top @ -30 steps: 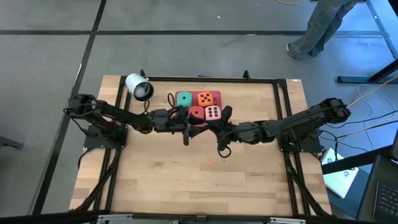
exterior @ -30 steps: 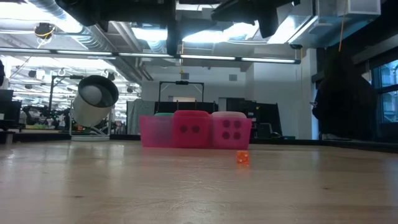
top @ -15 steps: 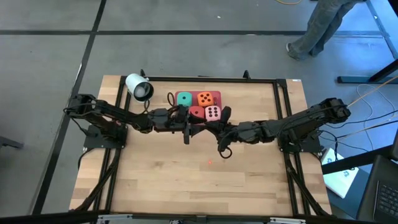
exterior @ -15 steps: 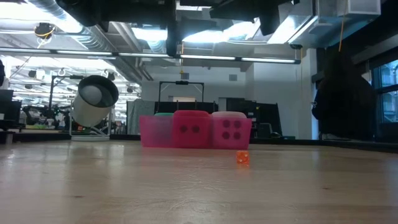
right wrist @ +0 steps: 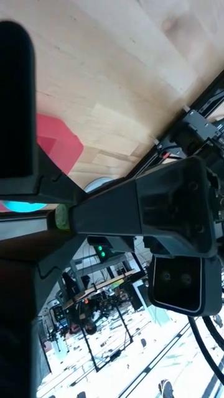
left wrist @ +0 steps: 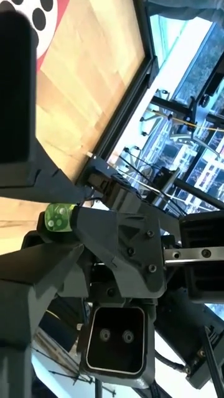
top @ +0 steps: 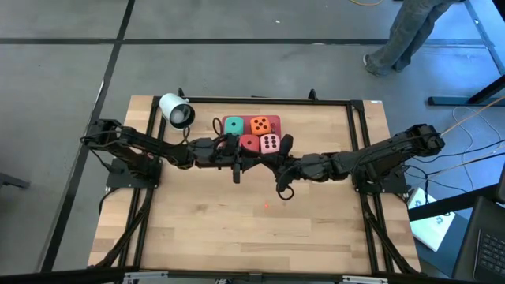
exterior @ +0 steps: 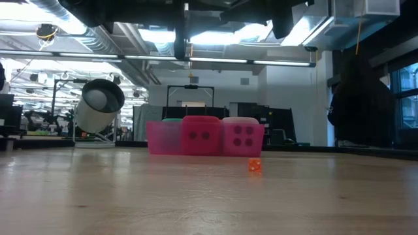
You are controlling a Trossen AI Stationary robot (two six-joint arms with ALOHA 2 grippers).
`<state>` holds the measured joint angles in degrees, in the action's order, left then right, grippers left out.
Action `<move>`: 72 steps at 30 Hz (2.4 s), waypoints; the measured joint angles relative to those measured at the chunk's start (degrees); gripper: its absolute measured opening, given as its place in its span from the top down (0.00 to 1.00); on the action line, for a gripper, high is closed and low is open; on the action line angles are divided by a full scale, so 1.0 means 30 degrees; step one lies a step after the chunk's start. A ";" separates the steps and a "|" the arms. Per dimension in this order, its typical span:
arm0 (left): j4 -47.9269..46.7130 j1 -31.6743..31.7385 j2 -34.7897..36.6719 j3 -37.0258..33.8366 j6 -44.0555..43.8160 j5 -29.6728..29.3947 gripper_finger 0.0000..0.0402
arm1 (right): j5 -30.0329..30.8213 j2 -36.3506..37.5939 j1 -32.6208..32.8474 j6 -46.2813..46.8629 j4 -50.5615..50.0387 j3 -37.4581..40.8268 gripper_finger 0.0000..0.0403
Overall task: Pick & Place Dice
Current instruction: Put the small transparent dice into the pink bin
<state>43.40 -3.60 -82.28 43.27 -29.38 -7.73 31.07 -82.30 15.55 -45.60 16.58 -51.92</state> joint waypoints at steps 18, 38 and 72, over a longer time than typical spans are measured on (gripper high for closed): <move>-0.0095 0.0007 0.0032 0.0000 0.1139 -0.0056 0.92 | -0.0155 0.0000 0.0007 0.0752 0.0221 0.0000 0.69; -0.2681 0.0882 0.2120 -0.0029 0.4197 -0.0101 0.93 | 0.1428 0.1869 0.0873 0.1987 -0.1916 -0.0670 0.38; -0.9002 0.1953 0.5831 -0.4385 0.4453 -0.4889 0.93 | -0.1322 1.4534 0.0831 1.2848 -0.2647 0.8288 0.45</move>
<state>16.39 2.26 -64.79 30.11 -16.02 -22.40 27.10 -38.70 18.04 -7.06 8.64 -27.06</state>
